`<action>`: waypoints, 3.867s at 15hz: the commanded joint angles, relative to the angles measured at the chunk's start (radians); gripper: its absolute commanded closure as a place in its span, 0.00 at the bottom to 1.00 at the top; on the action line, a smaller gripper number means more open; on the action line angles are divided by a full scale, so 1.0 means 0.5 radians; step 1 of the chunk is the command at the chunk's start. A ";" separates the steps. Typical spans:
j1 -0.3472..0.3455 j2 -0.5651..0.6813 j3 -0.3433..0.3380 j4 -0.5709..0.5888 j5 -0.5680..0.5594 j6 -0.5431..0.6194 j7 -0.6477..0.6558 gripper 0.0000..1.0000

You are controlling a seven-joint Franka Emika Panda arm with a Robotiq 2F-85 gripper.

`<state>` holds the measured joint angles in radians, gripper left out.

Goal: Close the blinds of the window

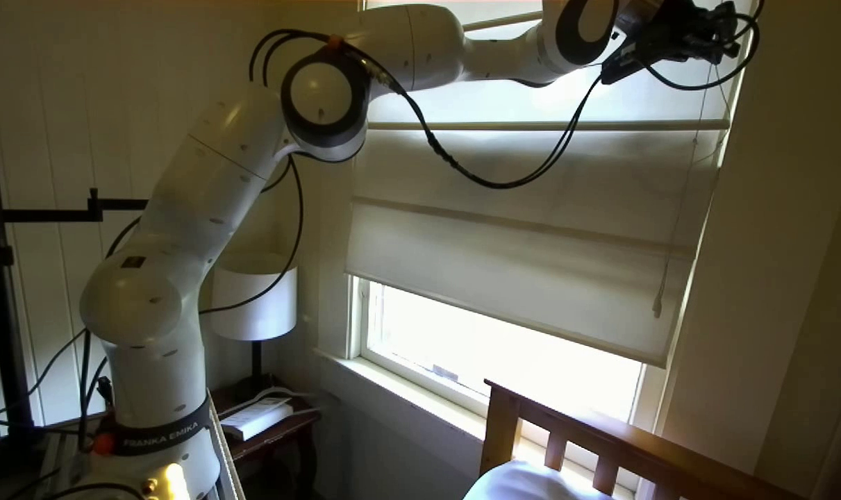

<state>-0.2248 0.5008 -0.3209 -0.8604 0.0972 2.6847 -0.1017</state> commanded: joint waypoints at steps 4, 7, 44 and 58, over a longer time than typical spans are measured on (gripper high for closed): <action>0.172 -0.109 -0.269 -0.151 -0.198 0.098 0.298 1.00; 0.211 -0.255 -0.210 -0.289 -0.138 -0.051 0.161 1.00; 0.744 -1.959 0.257 -2.555 0.607 -0.240 -0.386 1.00; 0.851 -2.097 0.239 -2.399 0.563 -0.022 -0.719 1.00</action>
<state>0.1932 -0.5156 -0.2162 -2.0552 0.3754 2.5493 -0.4490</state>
